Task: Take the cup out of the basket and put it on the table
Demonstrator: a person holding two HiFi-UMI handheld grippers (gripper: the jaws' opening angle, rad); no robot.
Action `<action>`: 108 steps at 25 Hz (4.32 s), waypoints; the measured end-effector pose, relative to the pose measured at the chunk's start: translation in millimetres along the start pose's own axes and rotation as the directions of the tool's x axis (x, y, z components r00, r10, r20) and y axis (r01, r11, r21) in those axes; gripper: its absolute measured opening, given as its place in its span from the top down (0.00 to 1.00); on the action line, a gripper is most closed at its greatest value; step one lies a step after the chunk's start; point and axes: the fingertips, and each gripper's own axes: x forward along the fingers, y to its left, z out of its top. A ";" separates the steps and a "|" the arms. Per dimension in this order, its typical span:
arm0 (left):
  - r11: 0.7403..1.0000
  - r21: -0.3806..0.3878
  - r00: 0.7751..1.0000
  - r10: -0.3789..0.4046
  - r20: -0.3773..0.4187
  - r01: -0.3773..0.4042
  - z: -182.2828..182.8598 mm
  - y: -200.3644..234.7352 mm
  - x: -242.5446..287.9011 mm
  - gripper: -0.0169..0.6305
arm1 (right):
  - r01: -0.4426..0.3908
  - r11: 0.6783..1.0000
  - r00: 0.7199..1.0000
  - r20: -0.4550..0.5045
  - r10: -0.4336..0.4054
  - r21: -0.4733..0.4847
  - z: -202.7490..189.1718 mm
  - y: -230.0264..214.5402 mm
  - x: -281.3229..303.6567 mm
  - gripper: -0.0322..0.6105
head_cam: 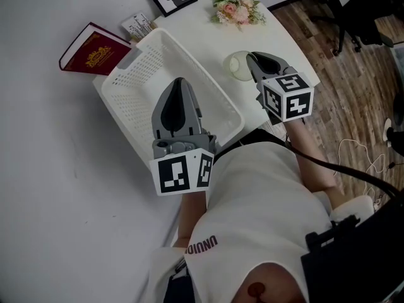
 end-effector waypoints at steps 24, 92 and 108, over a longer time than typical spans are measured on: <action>1.000 -0.008 1.000 -0.005 -0.011 0.004 -3.9 -0.4 4.7 0.95 | 0.050 0.998 0.992 -0.112 -0.053 -0.035 -44.9 -11.2 13.7 0.88; 1.000 -0.002 1.000 0.010 -0.026 -0.010 -5.7 2.9 8.4 0.95 | 0.057 0.996 0.953 -0.294 -0.074 -0.066 -111.5 -24.4 32.8 0.88; 1.000 -0.002 1.000 0.015 -0.026 -0.015 -6.2 3.9 7.9 0.95 | 0.051 0.997 0.955 -0.290 -0.065 -0.057 -109.1 -23.0 36.5 0.88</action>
